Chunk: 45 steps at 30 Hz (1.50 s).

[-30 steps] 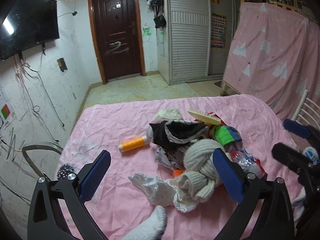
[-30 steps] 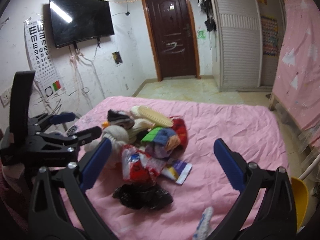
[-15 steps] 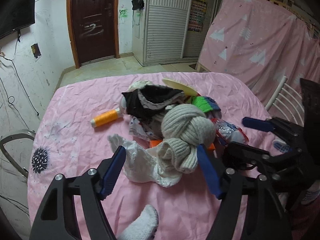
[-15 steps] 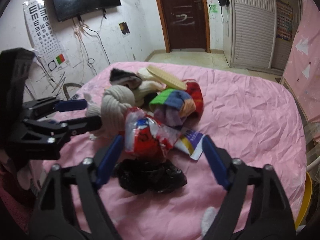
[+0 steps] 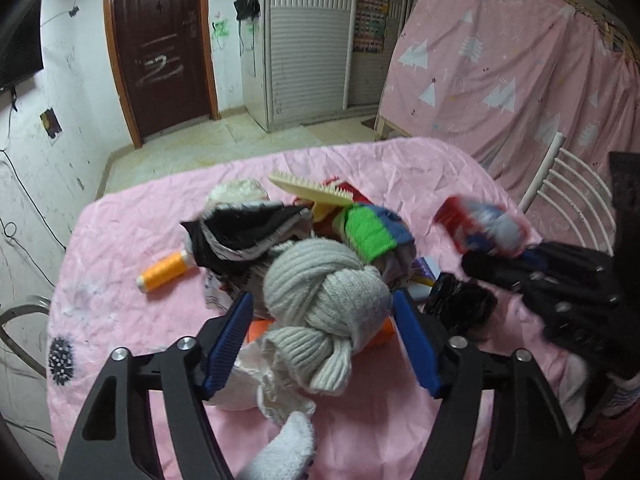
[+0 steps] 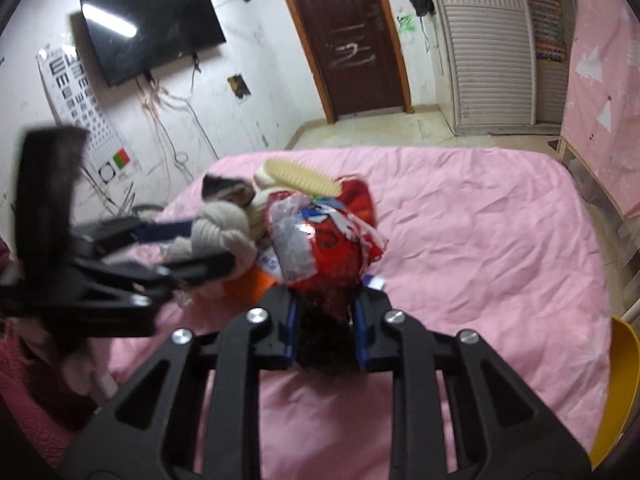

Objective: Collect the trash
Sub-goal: 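Grasp the red-and-white snack bag with the right gripper, then carry the snack bag to the yellow bucket and open the right gripper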

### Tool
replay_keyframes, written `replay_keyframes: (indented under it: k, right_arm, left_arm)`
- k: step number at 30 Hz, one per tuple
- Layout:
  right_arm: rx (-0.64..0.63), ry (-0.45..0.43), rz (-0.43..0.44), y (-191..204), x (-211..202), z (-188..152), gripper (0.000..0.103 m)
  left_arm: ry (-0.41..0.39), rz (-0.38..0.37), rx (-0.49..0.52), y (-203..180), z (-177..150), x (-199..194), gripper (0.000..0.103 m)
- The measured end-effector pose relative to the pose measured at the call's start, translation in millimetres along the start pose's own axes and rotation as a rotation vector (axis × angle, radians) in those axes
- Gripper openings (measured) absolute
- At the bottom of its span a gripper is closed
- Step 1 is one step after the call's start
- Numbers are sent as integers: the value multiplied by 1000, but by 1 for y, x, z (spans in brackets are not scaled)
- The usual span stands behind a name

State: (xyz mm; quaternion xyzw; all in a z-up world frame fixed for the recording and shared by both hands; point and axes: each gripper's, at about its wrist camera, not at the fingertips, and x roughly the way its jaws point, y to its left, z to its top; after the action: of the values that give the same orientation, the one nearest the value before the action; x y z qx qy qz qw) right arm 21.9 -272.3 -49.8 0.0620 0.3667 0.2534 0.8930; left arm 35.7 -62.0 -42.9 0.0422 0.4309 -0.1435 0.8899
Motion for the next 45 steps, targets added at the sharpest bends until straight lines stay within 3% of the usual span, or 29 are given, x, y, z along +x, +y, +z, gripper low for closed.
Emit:
replay_keyframes:
  k: [5, 17, 25, 34, 39, 45]
  right_arm:
    - [31, -30, 16, -15, -14, -2, 21]
    - [66, -111, -27, -54, -51, -6, 21]
    - [116, -188, -139, -92, -98, -12, 21]
    - [201, -237, -294, -149, -149, -33, 21]
    - [267, -266, -346, -180, -171, -47, 21]
    - [333, -281, -377, -207, -182, -60, 21]
  left_arm:
    - [-20, 17, -37, -4, -1, 2, 48]
    - [-145, 30, -19, -28, 12, -60, 48]
    - [-216, -55, 119, -92, 33, -74, 49]
    - [-217, -217, 251, -191, 57, -56, 49]
    - [-175, -331, 316, -249, 65, -30, 49]
    - [-81, -397, 373, -308, 66, 10, 49]
